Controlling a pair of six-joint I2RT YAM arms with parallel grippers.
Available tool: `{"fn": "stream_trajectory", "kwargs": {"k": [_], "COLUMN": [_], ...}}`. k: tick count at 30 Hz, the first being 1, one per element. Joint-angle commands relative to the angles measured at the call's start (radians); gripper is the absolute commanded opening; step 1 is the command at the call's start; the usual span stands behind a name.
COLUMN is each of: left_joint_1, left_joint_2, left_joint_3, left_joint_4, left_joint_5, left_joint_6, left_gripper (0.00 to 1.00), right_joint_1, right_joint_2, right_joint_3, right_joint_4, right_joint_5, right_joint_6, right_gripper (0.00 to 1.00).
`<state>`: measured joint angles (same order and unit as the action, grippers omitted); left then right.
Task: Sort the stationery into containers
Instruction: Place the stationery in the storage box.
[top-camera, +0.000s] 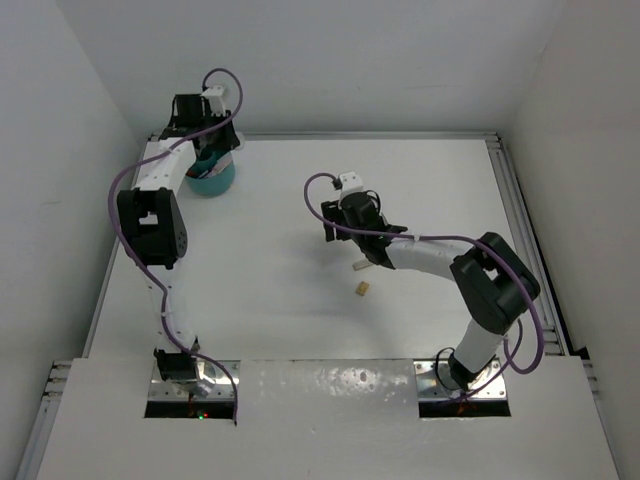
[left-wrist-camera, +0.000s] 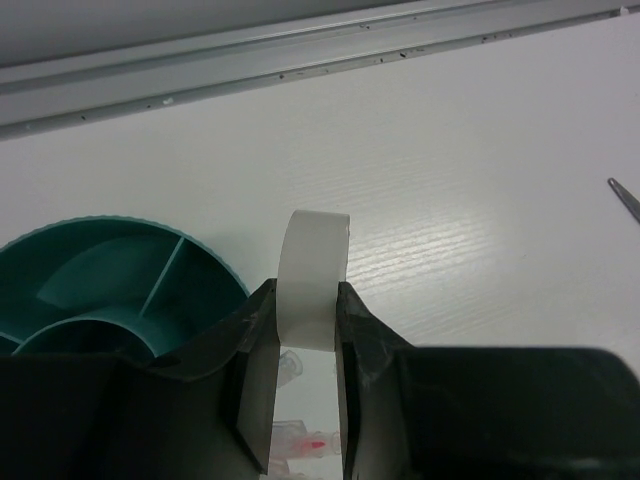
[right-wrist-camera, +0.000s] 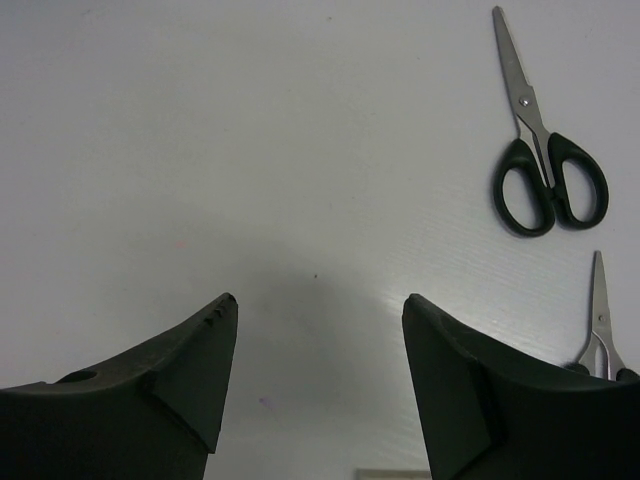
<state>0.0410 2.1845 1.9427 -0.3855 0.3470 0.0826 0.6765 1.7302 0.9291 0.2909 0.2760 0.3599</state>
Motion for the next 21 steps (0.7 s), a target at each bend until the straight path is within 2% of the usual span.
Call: {"fn": "stream_trajectory", "kwargs": {"k": [1, 11, 21], "left_joint_1": [0.013, 0.03, 0.043], "left_joint_2": [-0.04, -0.088, -0.18], "left_joint_3": [-0.017, -0.087, -0.117], "left_joint_4": [0.039, -0.01, -0.05], "left_joint_5": [-0.02, -0.028, 0.026], "left_joint_6": [0.035, 0.079, 0.106], "left_gripper": [0.0, 0.0, 0.0], "right_joint_1": [-0.005, -0.006, 0.0], "right_joint_2": [-0.054, -0.107, -0.159], "right_joint_3": [-0.021, -0.065, -0.091], "right_joint_4": [0.017, 0.013, -0.001], "right_joint_5": [0.017, 0.04, 0.063], "right_joint_6": [0.013, 0.016, 0.001], "right_gripper": [0.66, 0.66, 0.66]}}
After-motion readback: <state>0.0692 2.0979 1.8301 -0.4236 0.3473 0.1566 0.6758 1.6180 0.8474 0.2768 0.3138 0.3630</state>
